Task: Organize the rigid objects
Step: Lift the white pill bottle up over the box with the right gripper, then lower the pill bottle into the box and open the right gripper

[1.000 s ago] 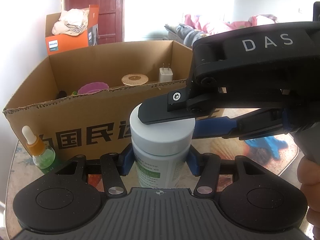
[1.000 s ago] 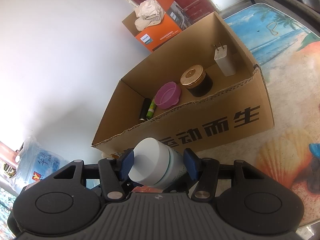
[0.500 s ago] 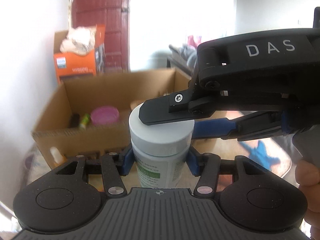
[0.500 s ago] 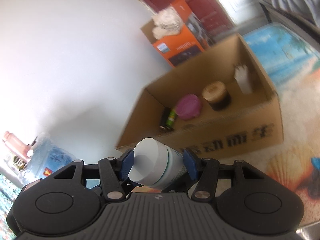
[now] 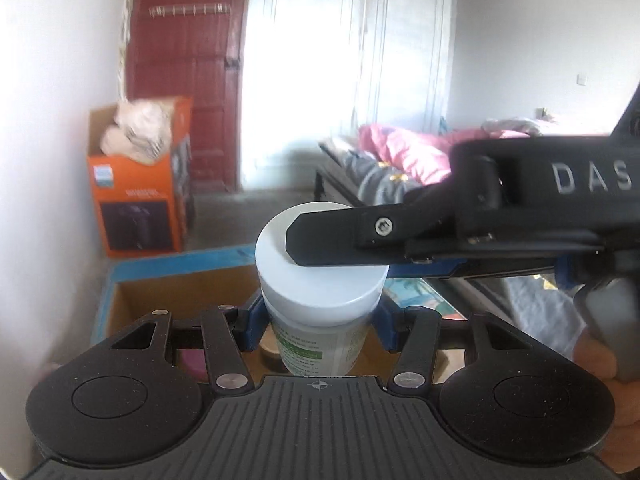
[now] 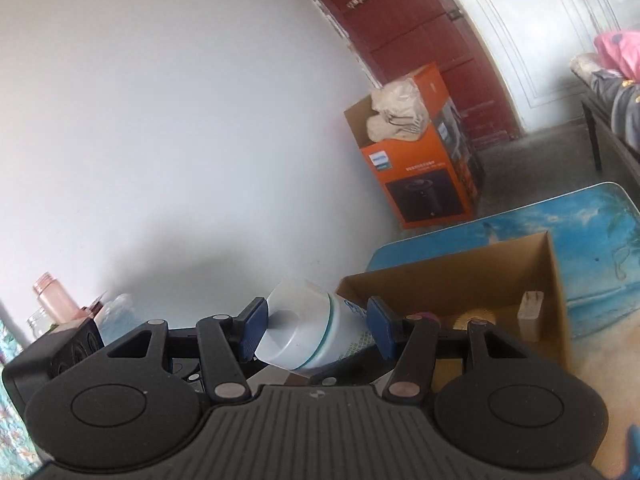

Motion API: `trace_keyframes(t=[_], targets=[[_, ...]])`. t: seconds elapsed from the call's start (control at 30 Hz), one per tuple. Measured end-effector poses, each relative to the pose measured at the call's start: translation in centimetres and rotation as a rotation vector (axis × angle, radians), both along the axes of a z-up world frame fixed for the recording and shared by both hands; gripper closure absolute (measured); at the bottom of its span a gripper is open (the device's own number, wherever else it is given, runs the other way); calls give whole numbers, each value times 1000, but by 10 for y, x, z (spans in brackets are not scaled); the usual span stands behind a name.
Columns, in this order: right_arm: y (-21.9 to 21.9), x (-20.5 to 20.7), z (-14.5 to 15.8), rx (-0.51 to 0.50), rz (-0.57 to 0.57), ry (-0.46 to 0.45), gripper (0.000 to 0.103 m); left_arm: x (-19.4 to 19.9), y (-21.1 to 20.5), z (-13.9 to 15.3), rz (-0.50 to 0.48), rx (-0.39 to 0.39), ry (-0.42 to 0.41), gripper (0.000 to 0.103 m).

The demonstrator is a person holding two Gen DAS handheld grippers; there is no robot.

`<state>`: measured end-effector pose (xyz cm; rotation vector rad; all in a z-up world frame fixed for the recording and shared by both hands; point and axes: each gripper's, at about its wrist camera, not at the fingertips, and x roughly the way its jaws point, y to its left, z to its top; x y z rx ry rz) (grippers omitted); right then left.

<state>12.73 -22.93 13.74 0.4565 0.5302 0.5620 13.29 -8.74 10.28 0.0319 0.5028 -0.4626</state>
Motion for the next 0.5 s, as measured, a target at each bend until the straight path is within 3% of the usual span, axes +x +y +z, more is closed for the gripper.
trace_keyframes(t=[0.23,0.5], targets=[[-16,64,-45,-14,-3,148,45,53,-20,-42,8,15,186,50],[-22,87,-96,-36,53,259,45,62,-14,-71,33,78,298,50]])
